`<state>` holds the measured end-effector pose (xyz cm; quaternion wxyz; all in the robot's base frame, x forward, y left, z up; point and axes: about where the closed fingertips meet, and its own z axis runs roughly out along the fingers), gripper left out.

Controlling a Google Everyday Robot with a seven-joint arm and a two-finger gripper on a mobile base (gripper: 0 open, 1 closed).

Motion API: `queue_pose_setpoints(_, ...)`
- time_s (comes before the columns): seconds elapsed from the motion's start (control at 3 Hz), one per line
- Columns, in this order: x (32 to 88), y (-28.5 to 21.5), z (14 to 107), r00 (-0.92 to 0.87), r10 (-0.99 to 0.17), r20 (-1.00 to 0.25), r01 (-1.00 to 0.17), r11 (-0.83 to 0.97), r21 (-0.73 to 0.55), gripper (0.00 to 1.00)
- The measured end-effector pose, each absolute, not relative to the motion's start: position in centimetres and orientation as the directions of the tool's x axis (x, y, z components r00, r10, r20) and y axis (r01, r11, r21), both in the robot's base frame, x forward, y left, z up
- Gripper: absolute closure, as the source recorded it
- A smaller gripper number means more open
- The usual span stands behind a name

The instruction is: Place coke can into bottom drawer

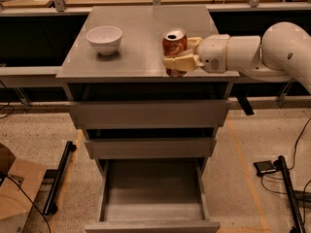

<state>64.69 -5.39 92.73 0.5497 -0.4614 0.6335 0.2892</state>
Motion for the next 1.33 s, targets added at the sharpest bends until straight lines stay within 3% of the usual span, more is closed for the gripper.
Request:
queue_pose_setpoints(0.67, 59.1, -3.6, 87.0, 0.102, -0.297, -0.949, -0.950, 0.255, -0.182, 1.00)
queue_pose_setpoints(1.33, 57.2, -3.0, 86.5, 0.127, -0.317, -0.940, -0.961, 0.196, -0.196, 1.00)
